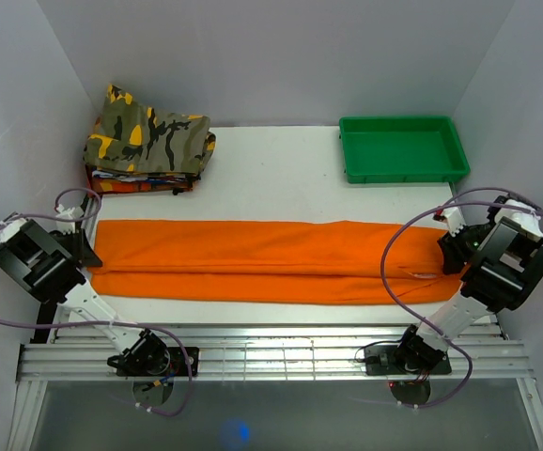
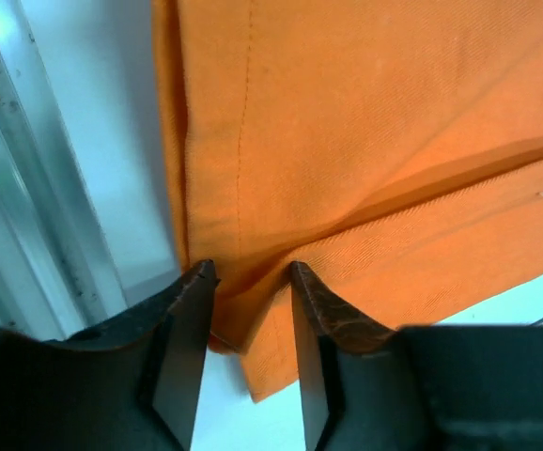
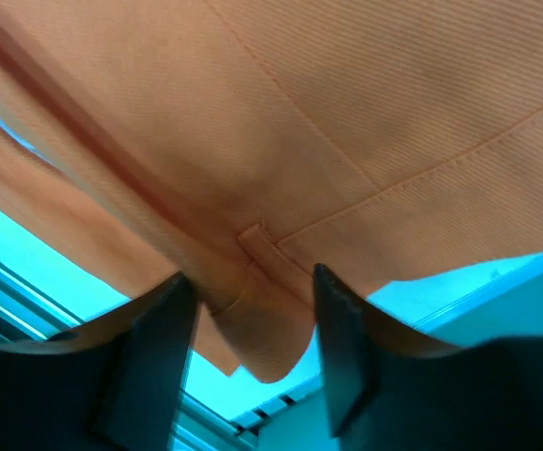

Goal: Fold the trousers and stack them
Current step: Fold the trousers

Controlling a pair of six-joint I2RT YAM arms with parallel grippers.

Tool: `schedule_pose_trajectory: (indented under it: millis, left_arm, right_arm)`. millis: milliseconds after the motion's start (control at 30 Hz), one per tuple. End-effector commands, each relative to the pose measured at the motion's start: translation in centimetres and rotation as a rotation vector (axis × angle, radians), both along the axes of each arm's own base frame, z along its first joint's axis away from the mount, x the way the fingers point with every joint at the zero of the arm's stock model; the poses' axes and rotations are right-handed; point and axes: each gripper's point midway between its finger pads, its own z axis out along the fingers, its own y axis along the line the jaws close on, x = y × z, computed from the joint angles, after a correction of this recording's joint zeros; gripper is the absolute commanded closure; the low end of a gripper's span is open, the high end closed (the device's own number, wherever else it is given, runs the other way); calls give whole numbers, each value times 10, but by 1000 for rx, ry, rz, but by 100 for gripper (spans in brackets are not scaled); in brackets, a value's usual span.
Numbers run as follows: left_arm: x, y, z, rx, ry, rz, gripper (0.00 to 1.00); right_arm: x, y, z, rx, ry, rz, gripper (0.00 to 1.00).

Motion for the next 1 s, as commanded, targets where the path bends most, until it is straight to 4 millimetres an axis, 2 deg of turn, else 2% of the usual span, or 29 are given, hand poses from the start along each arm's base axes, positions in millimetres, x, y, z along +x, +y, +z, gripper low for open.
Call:
schedule_pose_trajectory:
  millis: [0,33,67,100,133,200,267,300,333,367,400,433,467,500,567,600,667,700,767,833,900,967]
  left_arm:
    - [5,15,29,121,-142,-73,48]
    - [6,15,46,143,-182,-89,40]
    - [6,4,60,120,-228,-135,24]
    - [8,0,72,125,-261,-147,19]
    - [12,-1,97,159,-318,-161,13]
    - [14,-18,122,143,-404,-206,10]
    - [12,-40,140,155,-447,-272,10]
    - [12,-48,143,164,-466,-308,10]
    - [11,-66,137,136,-462,-343,10]
    - [10,-76,140,139,-475,-366,11]
    - [10,-86,137,128,-470,-389,12]
    - [13,-103,133,96,-457,-419,14]
    - [15,-110,123,87,-452,-422,15]
    - [19,-124,120,74,-447,-449,16]
    - [26,-136,108,56,-426,-433,19]
    - [30,-146,105,46,-416,-449,20]
    - [35,-153,98,31,-394,-435,20]
    - [34,-163,90,6,-368,-451,21]
    - [31,-169,78,-5,-324,-457,21]
    - [20,-178,59,-20,-255,-482,22]
    - [8,-186,49,-37,-208,-515,25]
    - [-14,-192,41,-65,-148,-544,27]
  right_arm:
    - [7,-7,22,-32,-48,40,31]
    - [15,-14,38,-45,-87,49,14]
    - [18,-13,50,-49,-115,52,12]
    - [16,-5,61,-14,-123,57,11]
    - [23,-4,77,-13,-165,72,9]
    - [25,11,97,18,-209,86,5]
    - [25,40,104,75,-215,115,5]
    - [24,55,111,88,-242,136,5]
    - [24,77,102,117,-231,180,6]
    - [21,92,104,128,-231,173,7]
    - [24,118,101,152,-225,230,8]
    - [25,131,96,161,-220,242,10]
    - [29,143,89,168,-221,221,11]
    - [31,166,85,182,-211,272,12]
    - [37,187,77,199,-202,298,15]
    - [35,204,73,211,-171,315,15]
    - [38,214,63,219,-146,321,15]
    - [31,227,56,224,-118,353,15]
    - [26,234,43,218,-90,368,15]
    - [18,243,27,206,-61,389,16]
    - [8,250,16,206,-24,415,19]
    - [-7,251,6,202,11,432,26]
